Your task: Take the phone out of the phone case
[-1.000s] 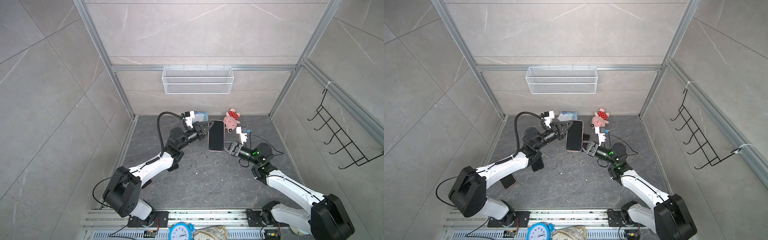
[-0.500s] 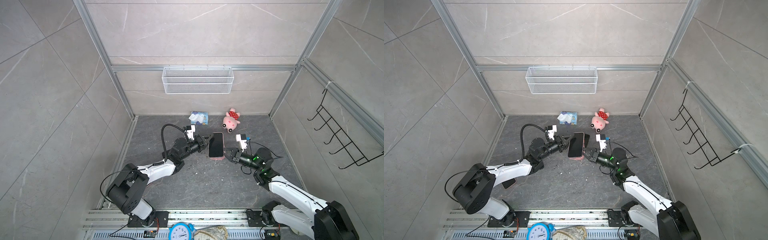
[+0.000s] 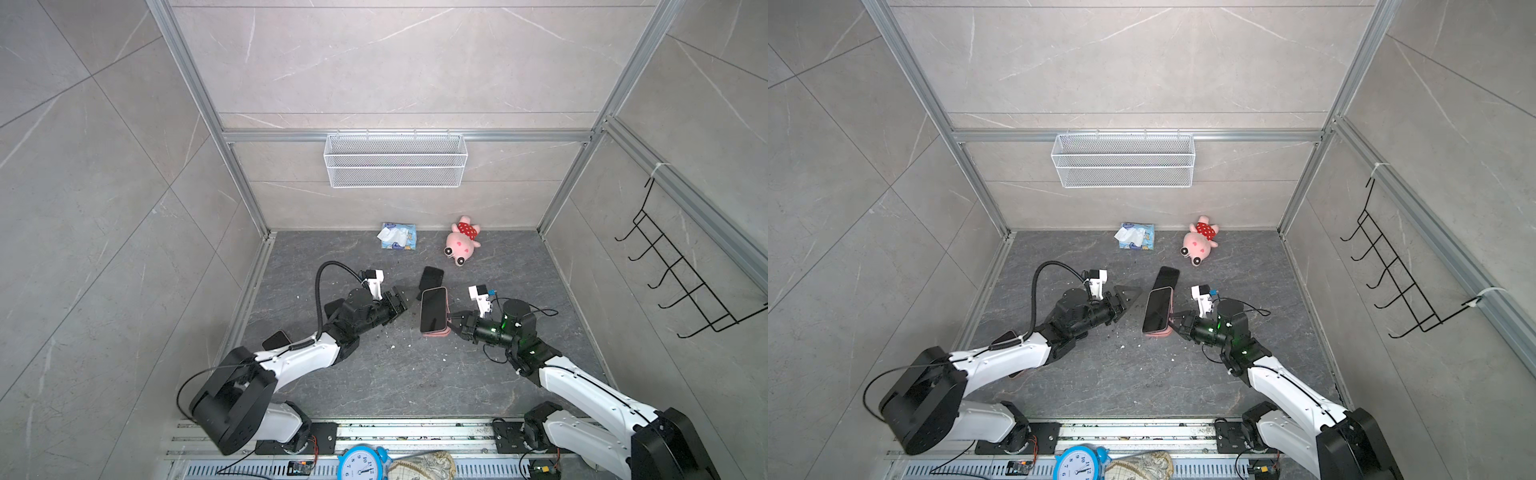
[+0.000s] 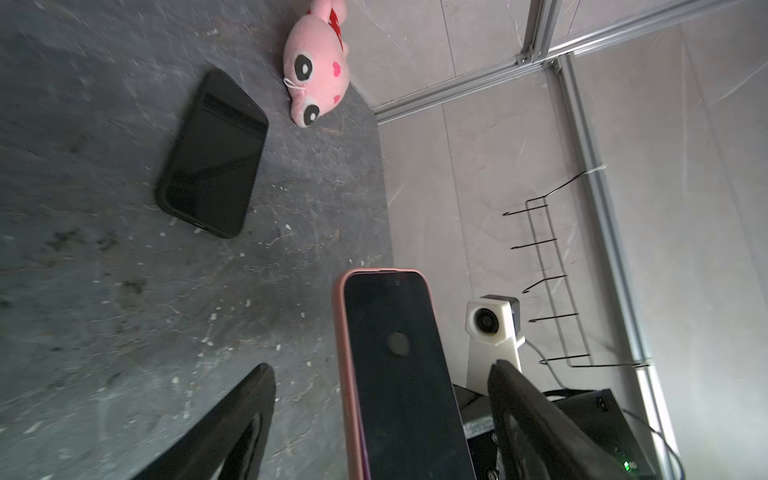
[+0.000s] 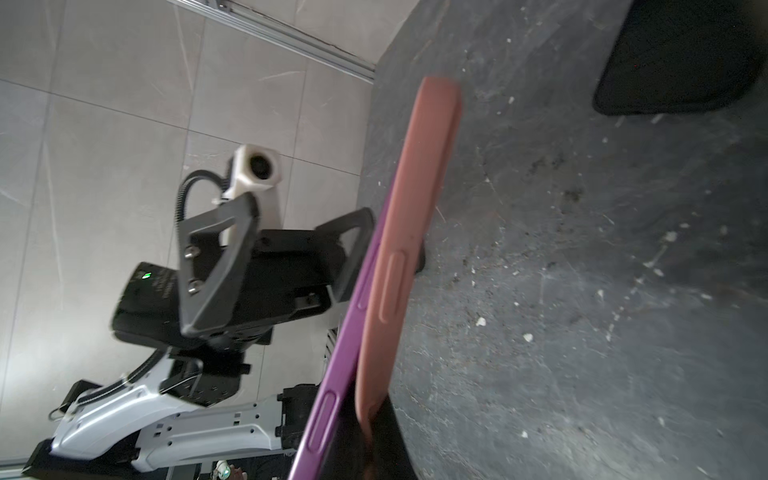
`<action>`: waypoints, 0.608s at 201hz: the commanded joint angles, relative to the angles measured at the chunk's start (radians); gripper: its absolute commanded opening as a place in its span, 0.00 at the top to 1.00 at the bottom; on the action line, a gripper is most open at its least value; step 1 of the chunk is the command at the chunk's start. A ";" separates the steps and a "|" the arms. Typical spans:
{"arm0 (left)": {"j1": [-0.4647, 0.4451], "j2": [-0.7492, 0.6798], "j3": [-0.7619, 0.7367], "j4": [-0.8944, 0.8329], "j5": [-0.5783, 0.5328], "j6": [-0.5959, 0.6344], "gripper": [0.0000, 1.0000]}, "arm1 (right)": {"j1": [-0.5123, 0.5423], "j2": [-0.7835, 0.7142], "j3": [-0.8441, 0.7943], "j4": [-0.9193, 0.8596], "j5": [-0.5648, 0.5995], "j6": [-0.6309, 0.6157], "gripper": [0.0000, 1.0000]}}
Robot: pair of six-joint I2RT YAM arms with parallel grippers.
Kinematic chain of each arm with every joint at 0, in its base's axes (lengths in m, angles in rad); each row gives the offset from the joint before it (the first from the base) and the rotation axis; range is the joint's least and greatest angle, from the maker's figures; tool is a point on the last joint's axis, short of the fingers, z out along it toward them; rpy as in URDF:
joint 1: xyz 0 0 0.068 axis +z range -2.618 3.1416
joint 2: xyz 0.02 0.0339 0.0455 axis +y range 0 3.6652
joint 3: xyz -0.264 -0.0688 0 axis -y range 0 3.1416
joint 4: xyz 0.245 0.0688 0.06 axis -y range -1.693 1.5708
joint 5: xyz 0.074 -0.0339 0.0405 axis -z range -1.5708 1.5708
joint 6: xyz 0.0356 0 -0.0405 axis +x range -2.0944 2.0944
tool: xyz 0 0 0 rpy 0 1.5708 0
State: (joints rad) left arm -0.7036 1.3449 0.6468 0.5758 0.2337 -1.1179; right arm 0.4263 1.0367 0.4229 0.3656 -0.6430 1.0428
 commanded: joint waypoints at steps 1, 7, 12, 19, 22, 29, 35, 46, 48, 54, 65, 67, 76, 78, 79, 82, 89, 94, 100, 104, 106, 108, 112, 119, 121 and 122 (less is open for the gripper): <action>-0.029 -0.116 0.043 -0.258 -0.081 0.252 0.17 | 0.024 0.023 -0.015 -0.026 0.029 -0.052 1.00; -0.052 -0.136 0.062 -0.325 -0.106 0.317 0.17 | 0.032 0.036 -0.018 -0.032 0.037 -0.057 1.00; -0.071 -0.150 0.080 -0.380 -0.126 0.365 0.17 | 0.040 0.046 -0.019 -0.033 0.041 -0.059 1.00; -0.097 -0.165 0.097 -0.440 -0.142 0.425 0.17 | 0.052 0.061 -0.021 -0.034 0.048 -0.061 1.00; -0.108 -0.169 0.103 -0.461 -0.146 0.450 0.17 | 0.056 0.067 -0.022 -0.034 0.052 -0.063 1.00; -0.137 -0.179 0.112 -0.502 -0.157 0.503 0.17 | 0.066 0.080 -0.020 -0.038 0.060 -0.065 1.00; -0.157 -0.184 0.118 -0.533 -0.166 0.539 0.17 | 0.074 0.089 -0.020 -0.039 0.068 -0.066 1.00; -0.199 -0.186 0.141 -0.607 -0.197 0.614 0.17 | 0.084 0.109 -0.019 -0.041 0.079 -0.068 1.00; -0.206 -0.185 0.145 -0.618 -0.203 0.628 0.17 | 0.086 0.113 -0.019 -0.040 0.082 -0.067 1.00; -0.233 -0.182 0.160 -0.661 -0.225 0.673 0.17 | 0.091 0.123 -0.018 -0.039 0.087 -0.066 1.00; -0.281 -0.171 0.185 -0.729 -0.269 0.742 0.17 | 0.102 0.142 -0.018 -0.035 0.092 -0.064 1.00; -0.291 -0.168 0.190 -0.740 -0.277 0.753 0.17 | 0.102 0.145 -0.018 -0.035 0.094 -0.063 1.00; -0.330 -0.151 0.208 -0.785 -0.318 0.796 0.17 | 0.113 0.156 -0.019 -0.030 0.101 -0.060 1.00; -0.334 -0.149 0.210 -0.794 -0.329 0.806 0.17 | 0.113 0.157 -0.018 -0.030 0.103 -0.059 1.00; -0.337 -0.148 0.213 -0.798 -0.333 0.810 0.17 | 0.114 0.159 -0.018 -0.030 0.103 -0.059 1.00; -0.347 -0.139 0.219 -0.812 -0.346 0.821 0.17 | 0.118 0.161 -0.017 -0.030 0.105 -0.058 1.00; -0.370 -0.121 0.233 -0.841 -0.375 0.844 0.18 | 0.123 0.168 -0.015 -0.030 0.107 -0.056 1.00; -0.383 -0.109 0.240 -0.855 -0.388 0.857 0.19 | 0.127 0.172 -0.015 -0.030 0.111 -0.055 1.00; -0.398 -0.094 0.247 -0.864 -0.401 0.871 0.20 | 0.133 0.175 -0.015 -0.030 0.115 -0.054 1.00; -0.411 -0.085 0.250 -0.871 -0.416 0.878 0.20 | 0.137 0.176 -0.016 -0.030 0.119 -0.053 1.00; -0.416 -0.081 0.251 -0.872 -0.423 0.881 0.20 | 0.139 0.176 -0.016 -0.030 0.121 -0.053 1.00; -0.422 -0.077 0.254 -0.875 -0.427 0.885 0.20 | 0.140 0.178 -0.015 -0.029 0.123 -0.052 1.00; -0.432 -0.068 0.258 -0.881 -0.441 0.892 0.21 | 0.145 0.178 -0.015 -0.030 0.124 -0.051 1.00; -0.442 -0.055 0.265 -0.885 -0.459 0.899 0.21 | 0.151 0.181 -0.015 -0.029 0.129 -0.049 1.00; -0.446 -0.051 0.267 -0.887 -0.464 0.900 0.21 | 0.152 0.181 -0.015 -0.028 0.129 -0.049 1.00; -0.448 -0.049 0.268 -0.888 -0.469 0.902 0.21 | 0.154 0.181 -0.015 -0.028 0.130 -0.049 1.00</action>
State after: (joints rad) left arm -1.1103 1.2564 0.8700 -0.2081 -0.1093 -0.3443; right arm 0.5587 1.2156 0.4026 0.2951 -0.5331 1.0012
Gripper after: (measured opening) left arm 0.795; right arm 0.052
